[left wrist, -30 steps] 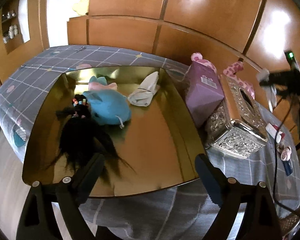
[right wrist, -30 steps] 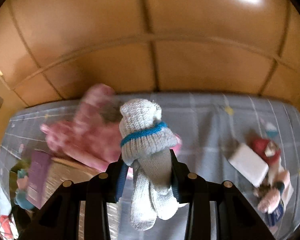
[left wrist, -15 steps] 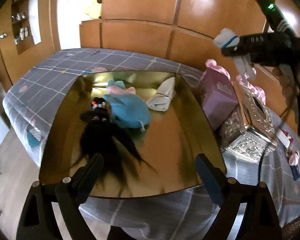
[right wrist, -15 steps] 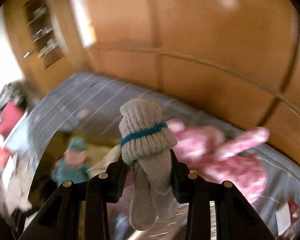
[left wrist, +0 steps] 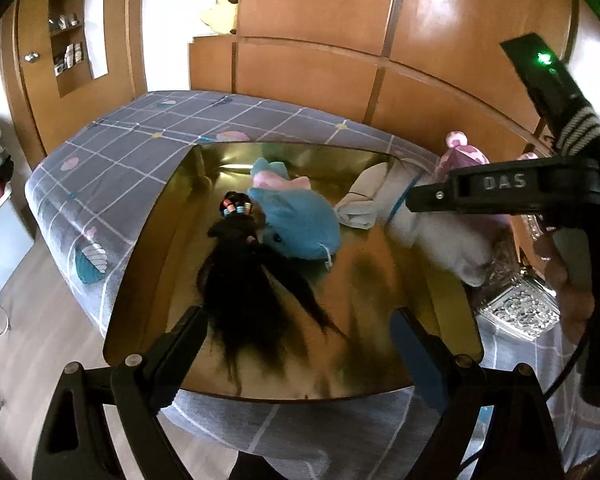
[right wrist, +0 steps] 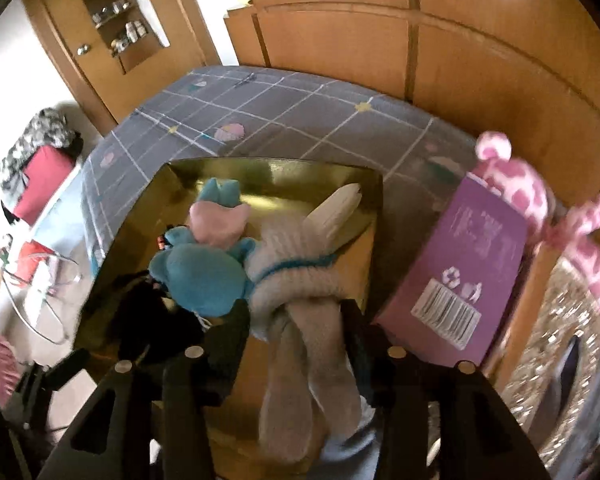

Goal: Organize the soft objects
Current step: 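Carry the white socks to the gold tray with the right tool and release them, then move both tools back to the pile, left tool toward the white block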

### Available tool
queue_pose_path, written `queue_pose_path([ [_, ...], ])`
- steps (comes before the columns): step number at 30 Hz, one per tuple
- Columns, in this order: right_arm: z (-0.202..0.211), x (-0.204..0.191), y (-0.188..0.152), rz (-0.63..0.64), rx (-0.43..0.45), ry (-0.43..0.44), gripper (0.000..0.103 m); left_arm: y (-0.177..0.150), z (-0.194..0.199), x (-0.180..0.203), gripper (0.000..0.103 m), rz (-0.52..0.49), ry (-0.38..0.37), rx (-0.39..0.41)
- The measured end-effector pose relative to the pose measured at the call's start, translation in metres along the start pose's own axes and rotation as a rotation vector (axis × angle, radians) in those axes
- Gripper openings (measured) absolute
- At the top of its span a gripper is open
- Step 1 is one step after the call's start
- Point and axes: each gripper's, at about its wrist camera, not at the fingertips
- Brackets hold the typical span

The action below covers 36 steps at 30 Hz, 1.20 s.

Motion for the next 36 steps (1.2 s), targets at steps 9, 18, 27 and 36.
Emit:
queue_pose_path([
  [9, 0.044, 0.005, -0.012, -0.022, 0.133, -0.013, 0.062, 0.002, -0.002, -0.005, 0.093, 0.016, -0.008, 0.008],
  [18, 0.091, 0.027, -0.066, 0.017, 0.226, -0.132, 0.067, 0.003, 0.011, 0.014, 0.093, -0.04, -0.039, 0.037],
  [27, 0.125, 0.083, -0.117, -0.078, 0.254, -0.237, 0.068, 0.008, 0.036, 0.046, 0.093, -0.115, -0.086, 0.097],
  [36, 0.154, 0.143, -0.16, -0.237, 0.28, -0.333, 0.068, 0.007, 0.047, 0.091, 0.093, -0.223, -0.139, 0.101],
])
Point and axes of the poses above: each gripper's, at about its wrist camera, not at the fingertips, and z roughly against the way its jaws point, x to its right, y to its top, and after that the axes turned 1 degree about z, right-handed
